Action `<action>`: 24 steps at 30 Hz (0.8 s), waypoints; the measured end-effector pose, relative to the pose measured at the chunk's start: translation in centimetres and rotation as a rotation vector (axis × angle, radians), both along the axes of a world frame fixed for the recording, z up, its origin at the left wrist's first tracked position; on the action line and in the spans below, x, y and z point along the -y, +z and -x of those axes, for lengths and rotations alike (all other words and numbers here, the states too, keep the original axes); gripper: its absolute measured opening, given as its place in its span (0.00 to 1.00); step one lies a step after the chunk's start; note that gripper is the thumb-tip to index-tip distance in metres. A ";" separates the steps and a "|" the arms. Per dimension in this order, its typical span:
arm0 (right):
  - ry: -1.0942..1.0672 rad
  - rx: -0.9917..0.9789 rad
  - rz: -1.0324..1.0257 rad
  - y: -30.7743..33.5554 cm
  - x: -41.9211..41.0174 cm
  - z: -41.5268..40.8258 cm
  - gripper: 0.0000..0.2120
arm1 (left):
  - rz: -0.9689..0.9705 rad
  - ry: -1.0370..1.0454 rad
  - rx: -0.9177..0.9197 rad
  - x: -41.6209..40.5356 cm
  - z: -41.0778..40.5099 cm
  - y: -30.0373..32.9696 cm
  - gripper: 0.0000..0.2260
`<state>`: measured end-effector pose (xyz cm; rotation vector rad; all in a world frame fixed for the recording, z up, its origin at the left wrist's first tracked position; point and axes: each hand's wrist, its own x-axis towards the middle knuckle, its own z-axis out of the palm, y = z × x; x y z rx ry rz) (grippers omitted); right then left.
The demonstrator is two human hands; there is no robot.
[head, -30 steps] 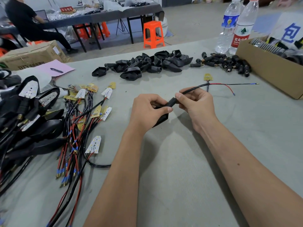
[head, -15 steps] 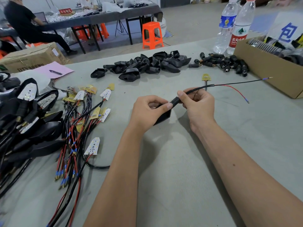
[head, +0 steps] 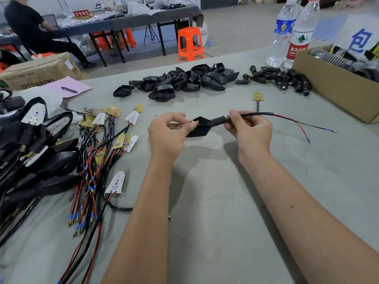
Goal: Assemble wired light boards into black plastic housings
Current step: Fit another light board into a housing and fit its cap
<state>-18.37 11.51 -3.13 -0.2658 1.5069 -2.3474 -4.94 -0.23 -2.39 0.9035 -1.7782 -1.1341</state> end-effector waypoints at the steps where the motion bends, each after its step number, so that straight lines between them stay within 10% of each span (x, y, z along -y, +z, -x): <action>1: 0.000 -0.005 -0.001 0.0 0.0 -0.1 0.03 | 0.005 0.016 0.008 0.1 0.0 -0.1 0.06; 11: -0.150 -0.108 -0.079 -0.6 0.3 0.1 0.04 | -0.105 -0.011 -0.005 -1.2 1.0 -0.3 0.04; 16: -0.176 -0.339 -0.151 -0.4 0.3 -0.2 0.08 | 0.481 0.172 0.116 -2.0 0.9 0.5 0.05; 24: -0.327 -0.940 -0.290 0.5 -0.2 -1.4 0.03 | 0.643 0.150 0.165 -2.6 1.1 0.2 0.07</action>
